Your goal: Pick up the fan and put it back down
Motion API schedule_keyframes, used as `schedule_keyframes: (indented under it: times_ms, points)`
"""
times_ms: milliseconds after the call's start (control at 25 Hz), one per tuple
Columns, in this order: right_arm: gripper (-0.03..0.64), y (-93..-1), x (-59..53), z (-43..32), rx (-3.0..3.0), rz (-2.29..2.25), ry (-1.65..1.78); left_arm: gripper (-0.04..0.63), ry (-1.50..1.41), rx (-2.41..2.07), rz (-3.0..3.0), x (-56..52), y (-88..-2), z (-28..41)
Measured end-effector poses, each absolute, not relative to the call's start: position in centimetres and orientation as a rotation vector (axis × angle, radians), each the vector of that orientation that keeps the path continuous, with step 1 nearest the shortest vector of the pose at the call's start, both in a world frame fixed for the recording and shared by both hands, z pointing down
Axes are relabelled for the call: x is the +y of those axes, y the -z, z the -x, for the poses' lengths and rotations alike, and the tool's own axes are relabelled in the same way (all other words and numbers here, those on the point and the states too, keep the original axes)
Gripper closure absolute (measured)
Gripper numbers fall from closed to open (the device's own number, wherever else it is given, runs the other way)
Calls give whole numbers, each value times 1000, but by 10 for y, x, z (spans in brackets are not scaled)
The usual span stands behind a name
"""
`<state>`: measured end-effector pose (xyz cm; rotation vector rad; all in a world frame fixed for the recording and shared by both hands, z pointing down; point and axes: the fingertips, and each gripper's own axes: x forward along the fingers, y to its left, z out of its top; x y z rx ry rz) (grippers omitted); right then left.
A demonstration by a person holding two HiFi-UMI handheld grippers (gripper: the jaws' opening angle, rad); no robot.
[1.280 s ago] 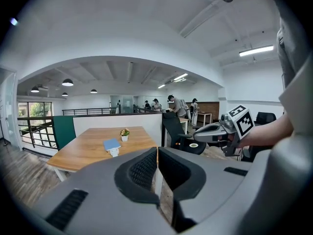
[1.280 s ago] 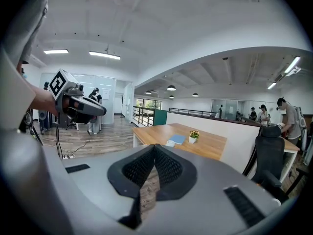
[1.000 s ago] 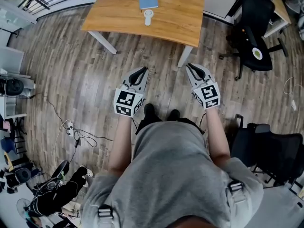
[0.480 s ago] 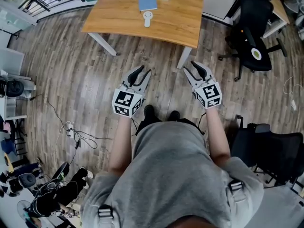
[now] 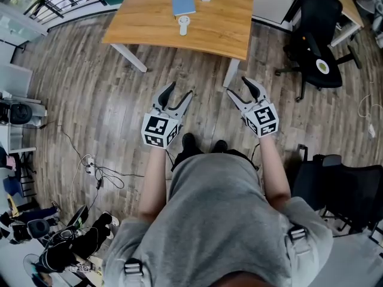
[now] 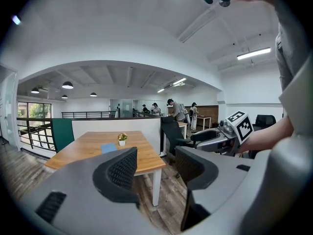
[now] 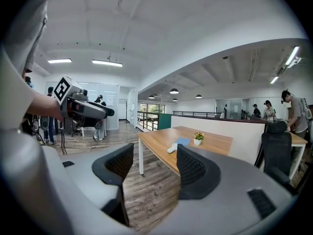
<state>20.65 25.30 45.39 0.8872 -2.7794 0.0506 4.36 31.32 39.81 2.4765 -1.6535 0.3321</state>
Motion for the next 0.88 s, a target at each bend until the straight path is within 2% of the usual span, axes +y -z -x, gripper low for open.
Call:
schedule_keyframes:
  times_ms: [520, 880]
  points:
    - [339, -474, 245, -226, -2761, -829, -81, 344, -350, -1685, -2423, 301, -417, -64]
    - [353, -478, 202, -212, -2728, -813, -59, 344, -308, -1646, -2441, 241, -418, -53]
